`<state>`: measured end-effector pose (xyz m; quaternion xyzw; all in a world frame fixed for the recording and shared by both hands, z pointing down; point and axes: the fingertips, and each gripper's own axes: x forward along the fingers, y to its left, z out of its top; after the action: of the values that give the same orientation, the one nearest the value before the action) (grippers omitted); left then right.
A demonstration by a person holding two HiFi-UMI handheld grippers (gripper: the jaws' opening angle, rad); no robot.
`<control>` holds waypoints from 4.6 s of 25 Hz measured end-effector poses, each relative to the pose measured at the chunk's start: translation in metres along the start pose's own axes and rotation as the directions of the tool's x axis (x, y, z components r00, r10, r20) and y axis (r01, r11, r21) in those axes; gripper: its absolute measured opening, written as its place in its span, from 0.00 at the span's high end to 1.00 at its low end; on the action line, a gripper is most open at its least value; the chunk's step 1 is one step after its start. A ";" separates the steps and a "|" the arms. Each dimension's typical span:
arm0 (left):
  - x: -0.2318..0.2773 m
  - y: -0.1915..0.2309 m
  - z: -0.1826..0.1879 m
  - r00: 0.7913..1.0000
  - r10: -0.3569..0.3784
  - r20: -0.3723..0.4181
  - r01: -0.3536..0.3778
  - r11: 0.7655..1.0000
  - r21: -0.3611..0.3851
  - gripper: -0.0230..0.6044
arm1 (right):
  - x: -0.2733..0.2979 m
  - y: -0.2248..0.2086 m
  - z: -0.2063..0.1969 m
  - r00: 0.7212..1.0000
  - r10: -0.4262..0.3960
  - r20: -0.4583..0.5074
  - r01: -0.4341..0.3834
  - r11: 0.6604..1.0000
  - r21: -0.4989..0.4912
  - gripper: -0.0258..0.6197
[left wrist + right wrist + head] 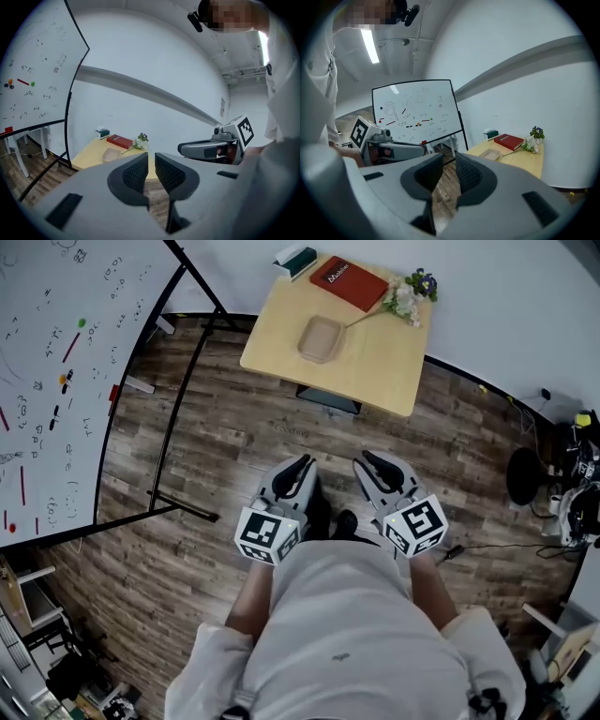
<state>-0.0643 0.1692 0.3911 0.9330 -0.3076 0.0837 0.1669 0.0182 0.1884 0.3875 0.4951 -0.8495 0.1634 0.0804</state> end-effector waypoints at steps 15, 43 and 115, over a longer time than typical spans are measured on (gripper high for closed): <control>0.031 0.075 0.029 0.999 -0.052 0.007 0.052 0.999 0.014 0.88 | 0.076 -0.023 0.029 0.998 -0.063 -0.011 0.063 0.998 -0.027 0.79; 0.063 0.128 0.032 0.999 -0.037 -0.033 0.035 0.998 -0.054 0.88 | 0.147 -0.052 0.025 0.992 -0.049 -0.117 0.042 0.997 -0.059 0.80; 0.158 0.197 0.008 0.959 0.245 -0.140 -0.271 0.939 -0.212 0.88 | 0.314 -0.192 -0.142 0.855 -0.176 -0.488 -0.251 0.684 -0.685 0.82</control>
<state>-0.0561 -0.0688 0.4758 0.8529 -0.4250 0.1208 0.2779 0.0253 -0.1047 0.6516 0.3402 -0.7993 -0.0593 0.4918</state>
